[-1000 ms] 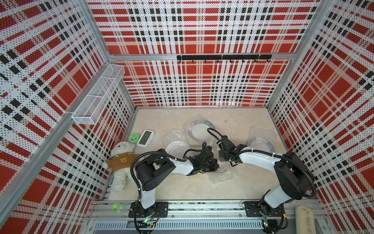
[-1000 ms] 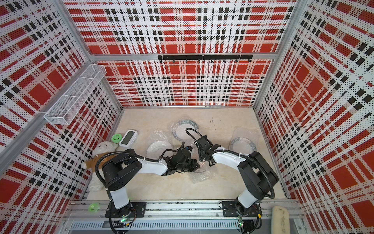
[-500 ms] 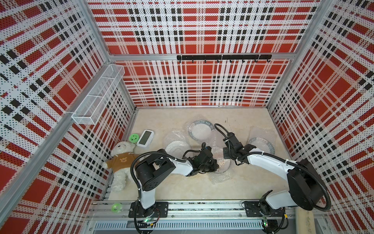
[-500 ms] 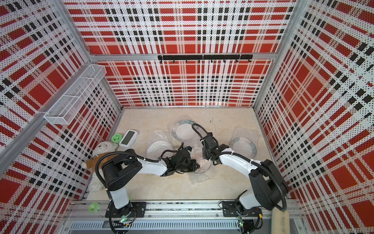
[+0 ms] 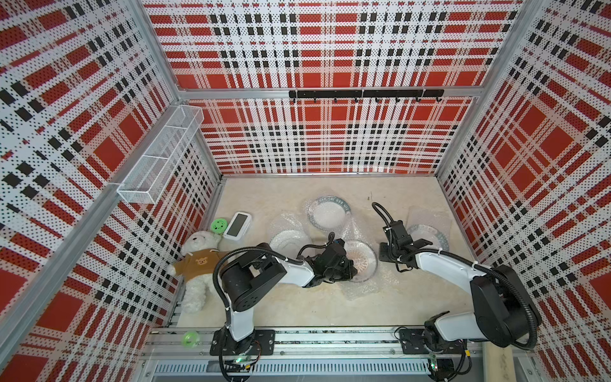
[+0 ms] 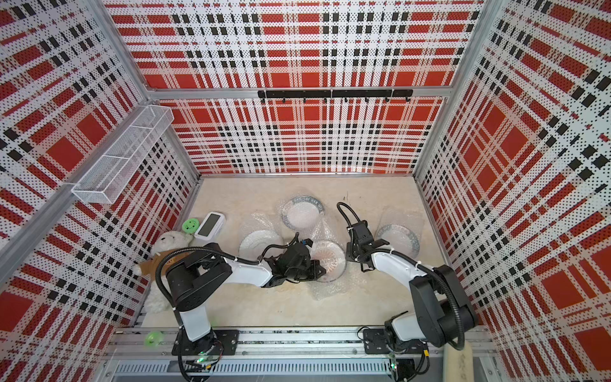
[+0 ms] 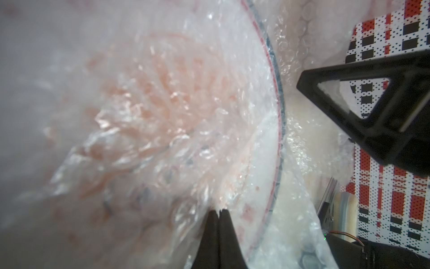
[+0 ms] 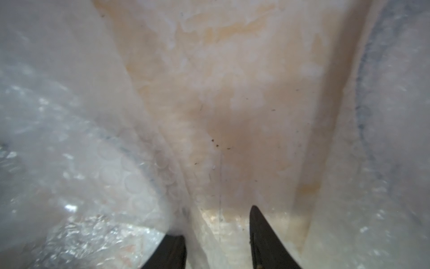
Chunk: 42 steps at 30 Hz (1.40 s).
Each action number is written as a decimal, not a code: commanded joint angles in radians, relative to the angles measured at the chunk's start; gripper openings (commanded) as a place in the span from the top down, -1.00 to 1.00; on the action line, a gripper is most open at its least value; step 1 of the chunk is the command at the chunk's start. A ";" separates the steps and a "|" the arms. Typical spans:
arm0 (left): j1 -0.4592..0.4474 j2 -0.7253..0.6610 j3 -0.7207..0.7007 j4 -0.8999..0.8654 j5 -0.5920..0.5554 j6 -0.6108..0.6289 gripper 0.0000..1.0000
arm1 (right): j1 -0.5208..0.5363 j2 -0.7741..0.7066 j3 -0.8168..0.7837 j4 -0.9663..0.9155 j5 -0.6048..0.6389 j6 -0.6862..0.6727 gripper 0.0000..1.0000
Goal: Unpack dinner plates from bubble wrap
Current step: Unwrap the bubble wrap at the center of the board.
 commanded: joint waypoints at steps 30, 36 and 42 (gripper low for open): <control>0.148 -0.366 -0.123 -0.342 0.069 0.039 -0.65 | 0.109 -0.097 0.018 0.123 -0.318 0.000 -1.00; 0.172 -0.227 -0.082 -0.241 0.118 0.037 -0.34 | 0.102 -0.060 0.019 0.124 -0.324 -0.010 -1.00; 0.180 -0.143 -0.064 -0.196 0.131 0.024 0.00 | 0.063 -0.037 -0.006 0.136 -0.345 -0.010 -1.00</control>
